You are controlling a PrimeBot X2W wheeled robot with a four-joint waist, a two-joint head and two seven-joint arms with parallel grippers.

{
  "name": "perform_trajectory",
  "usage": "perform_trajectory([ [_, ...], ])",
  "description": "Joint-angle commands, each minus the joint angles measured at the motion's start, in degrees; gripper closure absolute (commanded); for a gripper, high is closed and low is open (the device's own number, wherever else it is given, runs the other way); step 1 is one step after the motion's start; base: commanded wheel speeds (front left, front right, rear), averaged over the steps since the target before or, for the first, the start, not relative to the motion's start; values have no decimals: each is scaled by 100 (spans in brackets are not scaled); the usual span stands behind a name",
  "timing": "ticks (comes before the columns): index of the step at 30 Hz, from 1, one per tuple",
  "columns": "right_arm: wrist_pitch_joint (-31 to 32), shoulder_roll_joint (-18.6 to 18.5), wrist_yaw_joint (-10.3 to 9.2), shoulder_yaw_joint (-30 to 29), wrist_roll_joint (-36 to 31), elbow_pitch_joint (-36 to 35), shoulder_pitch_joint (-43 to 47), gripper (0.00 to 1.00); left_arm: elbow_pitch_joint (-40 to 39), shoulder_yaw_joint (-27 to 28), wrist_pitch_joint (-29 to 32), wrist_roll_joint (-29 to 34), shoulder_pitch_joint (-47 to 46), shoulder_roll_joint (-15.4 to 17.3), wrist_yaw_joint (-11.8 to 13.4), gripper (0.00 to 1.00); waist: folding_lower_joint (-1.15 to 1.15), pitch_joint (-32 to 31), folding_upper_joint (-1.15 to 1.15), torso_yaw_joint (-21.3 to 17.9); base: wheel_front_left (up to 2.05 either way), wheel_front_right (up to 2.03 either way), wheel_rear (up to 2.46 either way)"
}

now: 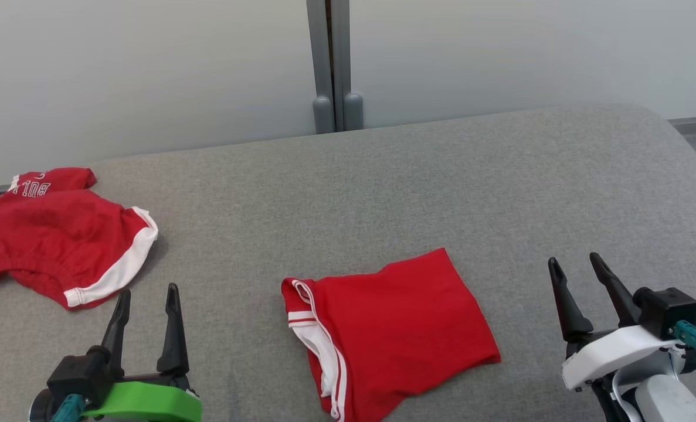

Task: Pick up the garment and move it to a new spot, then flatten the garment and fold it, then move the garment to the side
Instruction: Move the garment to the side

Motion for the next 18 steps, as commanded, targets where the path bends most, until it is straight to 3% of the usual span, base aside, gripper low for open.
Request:
perform_trajectory([
  [1,-13,-4,0,29,9,62,-77,0,14,20,1,12,-8,1,-17,0,0,5,0,7,0,0,0],
  [9,209,-47,0,904,240,805,-615,0,-3,-15,1,44,-110,2,-17,0,0,76,0,181,0,0,0],
  [12,628,-2,0,1371,500,1246,-1010,0,-5,-69,1,50,-134,-1,-17,0,0,107,0,364,0,0,0],
  [18,1568,108,-2,1674,803,2360,-1707,0,37,-162,1,13,-208,0,-17,0,0,168,0,779,0,0,0],
])
